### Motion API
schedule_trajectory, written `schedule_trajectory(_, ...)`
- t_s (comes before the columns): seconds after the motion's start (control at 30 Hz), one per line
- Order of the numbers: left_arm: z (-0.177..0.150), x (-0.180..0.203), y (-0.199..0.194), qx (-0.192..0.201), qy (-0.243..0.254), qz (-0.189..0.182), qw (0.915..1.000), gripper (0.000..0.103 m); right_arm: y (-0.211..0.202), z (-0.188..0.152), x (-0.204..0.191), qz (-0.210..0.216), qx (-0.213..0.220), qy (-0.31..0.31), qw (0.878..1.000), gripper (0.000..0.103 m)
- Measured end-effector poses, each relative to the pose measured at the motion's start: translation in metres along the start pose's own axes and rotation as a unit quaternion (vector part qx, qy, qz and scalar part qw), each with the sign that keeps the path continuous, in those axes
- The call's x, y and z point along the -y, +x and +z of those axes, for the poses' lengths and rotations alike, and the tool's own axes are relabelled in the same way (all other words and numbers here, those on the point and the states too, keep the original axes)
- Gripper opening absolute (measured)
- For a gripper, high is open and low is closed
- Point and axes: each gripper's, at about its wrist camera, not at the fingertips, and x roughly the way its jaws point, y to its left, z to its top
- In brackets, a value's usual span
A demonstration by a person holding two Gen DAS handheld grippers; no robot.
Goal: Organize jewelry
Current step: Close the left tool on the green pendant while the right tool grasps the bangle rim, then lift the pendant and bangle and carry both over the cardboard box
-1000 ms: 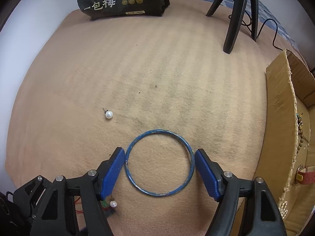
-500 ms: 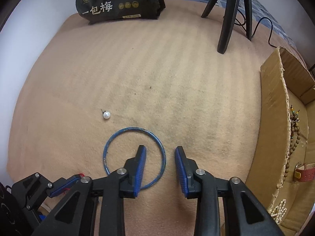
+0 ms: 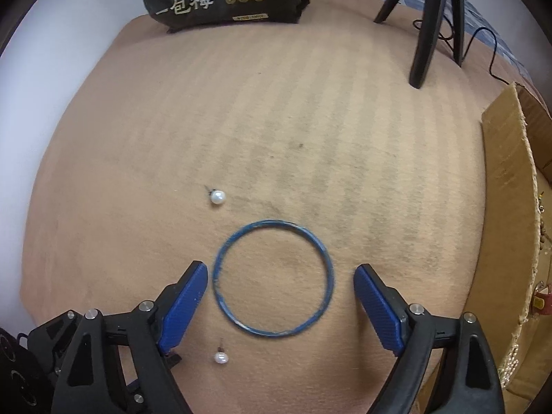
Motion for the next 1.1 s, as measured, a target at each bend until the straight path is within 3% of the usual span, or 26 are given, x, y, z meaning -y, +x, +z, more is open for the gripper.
schedule_trajectory(0.07, -0.002, -0.001, -0.002, 0.001, -0.003, 0.002, 1.0, 0.032, 0.002, 0.001, -0.006, -0.016, -0.005, -0.013, 1.0, 0.088)
schedule_trajectory(0.17, -0.005, -0.004, -0.005, 0.002, -0.006, 0.004, 1.0, 0.032, 0.005, 0.002, -0.013, -0.036, -0.003, -0.026, 0.999, 0.074)
schedule_trajectory(0.47, -0.004, -0.011, -0.023, 0.017, -0.014, 0.01, 0.9997, 0.032, -0.023, -0.008, 0.001, -0.016, 0.032, -0.007, 0.999, 0.074)
schedule_trajectory(0.8, -0.004, -0.017, -0.033, 0.022, -0.019, 0.014, 0.9995, 0.032, -0.08, -0.051, 0.016, 0.006, 0.09, -0.01, 0.996, 0.074)
schedule_trajectory(1.1, 0.022, -0.022, -0.072, 0.059, -0.016, 0.002, 0.9981, 0.032, -0.122, -0.077, 0.016, 0.008, 0.141, -0.009, 0.99, 0.074)
